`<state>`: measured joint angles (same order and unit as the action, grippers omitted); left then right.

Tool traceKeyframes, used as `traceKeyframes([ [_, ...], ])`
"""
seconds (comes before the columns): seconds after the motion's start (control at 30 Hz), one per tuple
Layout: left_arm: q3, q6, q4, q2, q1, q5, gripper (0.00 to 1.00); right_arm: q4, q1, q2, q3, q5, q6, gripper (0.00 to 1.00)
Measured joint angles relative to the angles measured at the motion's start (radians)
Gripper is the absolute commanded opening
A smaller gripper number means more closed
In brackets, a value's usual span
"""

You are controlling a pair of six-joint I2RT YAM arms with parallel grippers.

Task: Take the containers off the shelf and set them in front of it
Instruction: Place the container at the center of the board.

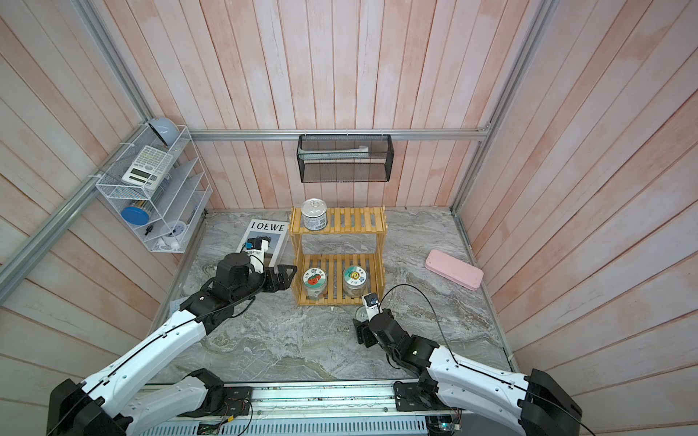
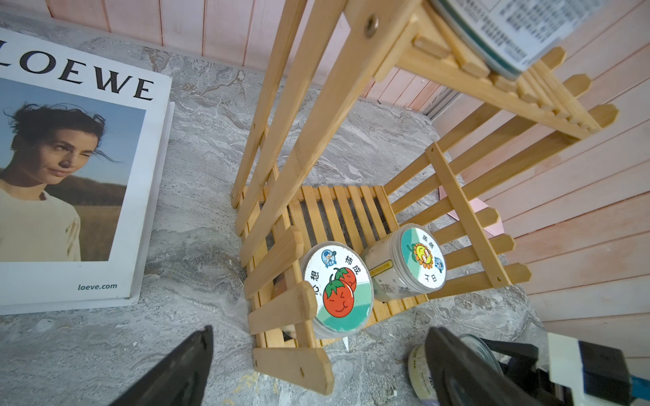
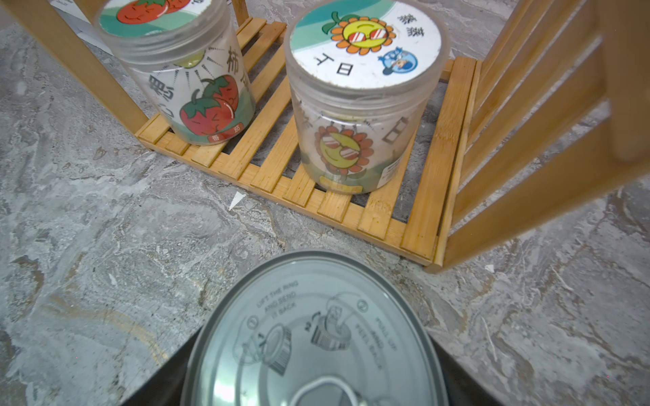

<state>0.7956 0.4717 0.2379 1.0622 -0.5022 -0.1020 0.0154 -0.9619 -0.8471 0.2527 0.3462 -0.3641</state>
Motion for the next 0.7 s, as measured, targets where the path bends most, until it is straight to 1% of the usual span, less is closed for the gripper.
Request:
traceKeyframes([
  [0.13, -0.001, 0.006, -0.016, 0.002, 0.000, -0.026, 1.00, 0.024, 0.000, -0.009, -0.014, 0.002, -0.001, 0.72],
  [0.43, -0.001, 0.012, -0.027, 0.004, 0.000, -0.071, 1.00, 0.041, 0.000, -0.012, -0.026, 0.010, -0.012, 0.91],
  [0.6, -0.001, 0.012, -0.026, 0.003, 0.000, -0.074, 1.00, 0.040, 0.000, -0.006, -0.026, 0.020, -0.024, 0.98],
  [0.7, -0.001, 0.011, -0.018, -0.003, 0.000, -0.074, 1.00, 0.034, 0.000, 0.002, -0.026, 0.027, -0.029, 0.98],
])
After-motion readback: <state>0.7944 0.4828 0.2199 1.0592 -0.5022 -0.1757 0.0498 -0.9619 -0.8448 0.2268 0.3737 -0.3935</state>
